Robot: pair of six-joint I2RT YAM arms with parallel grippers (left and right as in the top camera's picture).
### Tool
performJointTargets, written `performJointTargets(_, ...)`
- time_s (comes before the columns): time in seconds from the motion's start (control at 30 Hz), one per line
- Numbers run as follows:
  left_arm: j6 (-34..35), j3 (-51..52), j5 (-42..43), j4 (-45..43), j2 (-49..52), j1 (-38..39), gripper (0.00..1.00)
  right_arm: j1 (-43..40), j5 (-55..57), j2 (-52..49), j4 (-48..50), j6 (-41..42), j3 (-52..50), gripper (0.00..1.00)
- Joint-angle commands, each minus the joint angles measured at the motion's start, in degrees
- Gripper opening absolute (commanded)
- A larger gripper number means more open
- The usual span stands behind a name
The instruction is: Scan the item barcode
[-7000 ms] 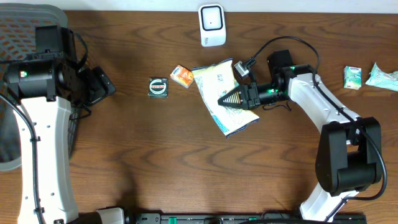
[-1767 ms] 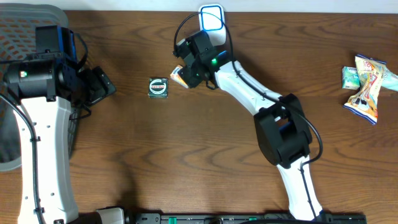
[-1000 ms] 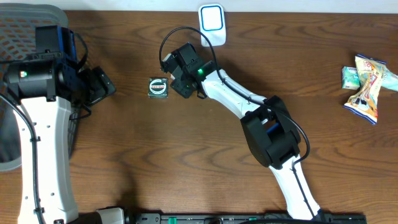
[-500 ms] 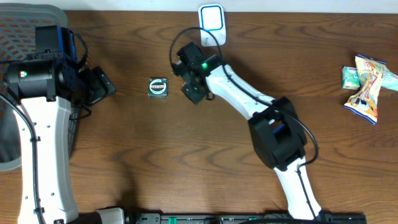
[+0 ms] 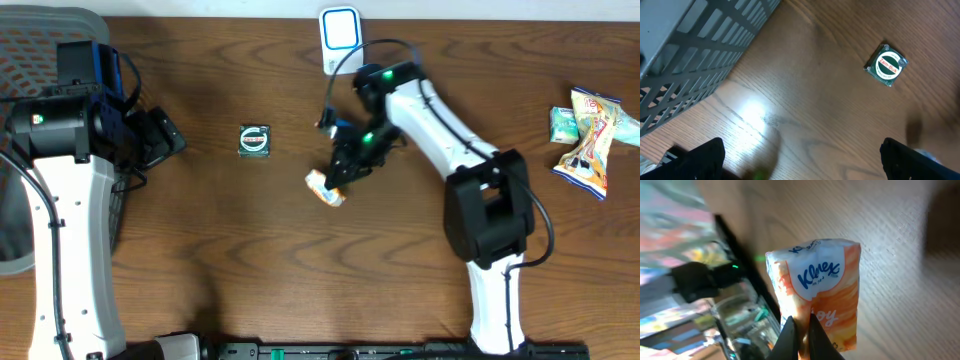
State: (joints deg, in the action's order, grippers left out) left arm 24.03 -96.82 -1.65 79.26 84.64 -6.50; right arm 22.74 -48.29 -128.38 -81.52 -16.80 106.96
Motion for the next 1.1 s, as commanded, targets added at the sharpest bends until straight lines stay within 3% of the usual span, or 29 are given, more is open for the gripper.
performJointTargets(0.0, 0.3, 0.2, -0.3, 0.2, 0.4, -0.1, 0.98, -4.2, -9.7, 1.6, 0.1, -6.1, -2.8, 0.01)
performJointTargets(0.17, 0.3, 0.2, -0.3, 0.2, 0.4, -0.1, 0.98, -6.6, -16.8, 1.6, 3.1, -9.2, -12.6, 0.01)
performJointTargets(0.4, 0.3, 0.2, -0.3, 0.2, 0.4, -0.1, 0.98, -12.0, -16.4, 1.6, 12.0, -5.8, -25.3, 0.01)
performJointTargets(0.6, 0.3, 0.2, -0.3, 0.2, 0.4, -0.1, 0.98, -18.2, 0.2, 1.7, 11.5, 4.9, -22.6, 0.02)
performJointTargets(0.67, 0.3, 0.2, -0.3, 0.2, 0.4, -0.1, 0.98, -19.8, 8.1, 2.0, 10.5, 8.8, -20.7, 0.15)
performJointTargets(0.83, 0.3, 0.2, -0.3, 0.2, 0.4, -0.1, 0.97, -21.7, 21.7, 4.0, 6.3, 14.7, -14.8, 0.23)
performJointTargets(0.97, 0.3, 0.2, -0.3, 0.2, 0.4, -0.1, 0.98, -20.8, 22.9, 6.8, 3.2, 14.5, -10.6, 0.25)
performJointTargets(1.07, 0.3, 0.2, -0.3, 0.2, 0.4, -0.1, 0.98, -19.1, 22.9, 9.2, 2.8, 12.6, -10.2, 0.33)
